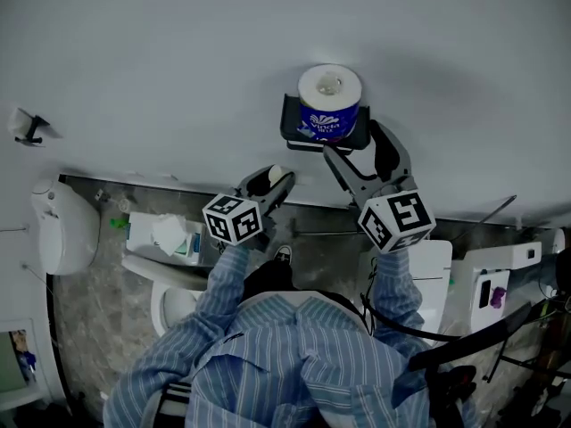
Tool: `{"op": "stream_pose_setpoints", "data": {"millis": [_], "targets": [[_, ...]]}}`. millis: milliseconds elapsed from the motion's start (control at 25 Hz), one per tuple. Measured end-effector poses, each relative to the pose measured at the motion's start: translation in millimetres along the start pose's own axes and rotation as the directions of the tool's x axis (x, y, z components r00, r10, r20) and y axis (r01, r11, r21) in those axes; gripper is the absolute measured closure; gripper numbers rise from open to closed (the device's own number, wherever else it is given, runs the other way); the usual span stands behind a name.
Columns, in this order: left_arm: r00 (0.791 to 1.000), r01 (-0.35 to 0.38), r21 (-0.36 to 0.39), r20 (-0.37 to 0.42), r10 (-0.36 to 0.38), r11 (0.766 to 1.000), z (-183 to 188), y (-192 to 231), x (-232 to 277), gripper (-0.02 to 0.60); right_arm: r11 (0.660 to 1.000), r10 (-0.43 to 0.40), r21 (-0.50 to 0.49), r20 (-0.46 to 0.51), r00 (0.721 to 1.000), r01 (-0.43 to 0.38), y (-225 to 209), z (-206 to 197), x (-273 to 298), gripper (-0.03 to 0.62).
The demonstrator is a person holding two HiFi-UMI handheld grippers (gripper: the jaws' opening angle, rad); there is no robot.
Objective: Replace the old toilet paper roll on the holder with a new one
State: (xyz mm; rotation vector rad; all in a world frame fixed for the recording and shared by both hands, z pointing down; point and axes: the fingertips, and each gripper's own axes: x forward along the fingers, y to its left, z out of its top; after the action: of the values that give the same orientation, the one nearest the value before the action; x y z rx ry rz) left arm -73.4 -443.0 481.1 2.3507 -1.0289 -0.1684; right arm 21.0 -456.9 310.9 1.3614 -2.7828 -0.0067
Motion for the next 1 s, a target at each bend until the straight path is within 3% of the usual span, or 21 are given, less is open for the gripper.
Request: {"op": "stream_pose_setpoints", "data": {"millis": [160,440,1000], "targets": [[1.0,-0.019,-0.007,0.009,0.019,1.0,0,7,-8,0.394,0.994,-0.066,-0.095,-0.062,0.996,0.06,3,6,27,0.163],[0.999,-0.032,-0.014,0.017,0.032,0.999,1,13,-12,0.394,0.977,-0.165,-0.159,-0.159,0.973,0.14,-4,2,62,0.157],[1.0,-0.003,-0.032,0.012,0.003,0.999,-4,7,1,0.394,0.977,-0.166,-0.157,-0.145,0.975,0.143,-6,4,61,0.157]]}}
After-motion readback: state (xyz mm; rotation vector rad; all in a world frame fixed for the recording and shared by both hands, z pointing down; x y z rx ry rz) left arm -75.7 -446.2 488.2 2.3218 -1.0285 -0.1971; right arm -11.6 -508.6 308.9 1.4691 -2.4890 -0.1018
